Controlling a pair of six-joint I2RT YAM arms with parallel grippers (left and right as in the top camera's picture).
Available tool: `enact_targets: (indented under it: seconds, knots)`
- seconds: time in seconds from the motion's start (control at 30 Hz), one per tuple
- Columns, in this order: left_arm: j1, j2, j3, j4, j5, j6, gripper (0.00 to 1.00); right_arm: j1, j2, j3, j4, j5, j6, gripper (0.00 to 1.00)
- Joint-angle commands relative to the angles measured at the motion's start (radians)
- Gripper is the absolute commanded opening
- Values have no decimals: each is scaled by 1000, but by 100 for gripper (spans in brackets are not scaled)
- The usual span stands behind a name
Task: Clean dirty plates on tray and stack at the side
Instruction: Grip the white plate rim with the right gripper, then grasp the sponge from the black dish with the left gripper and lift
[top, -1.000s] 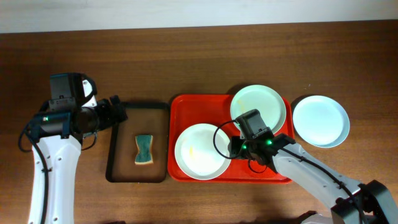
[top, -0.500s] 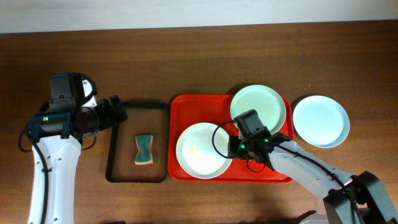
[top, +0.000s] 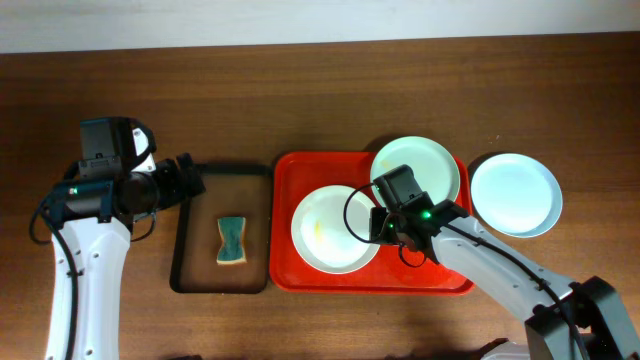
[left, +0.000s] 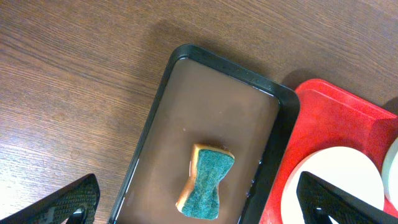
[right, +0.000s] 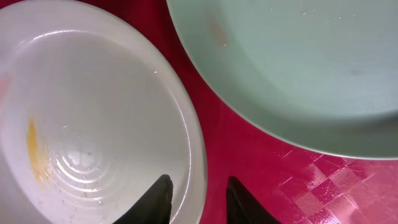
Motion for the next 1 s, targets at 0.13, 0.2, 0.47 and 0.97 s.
enact_targets:
  seconds: [0.13, 0.2, 0.47, 0.97]
  knots:
    - [3, -9, 14, 2, 11, -9, 99, 5, 76, 6, 18, 23, 8, 6]
    - [3, -9, 14, 2, 11, -9, 99, 5, 76, 24, -2, 23, 9, 4]
    - [3, -9, 14, -2, 11, -9, 99, 5, 76, 38, -53, 22, 8, 34]
    - [-233, 182, -24, -62, 100, 100, 99, 5, 76, 38, -57, 23, 8, 34]
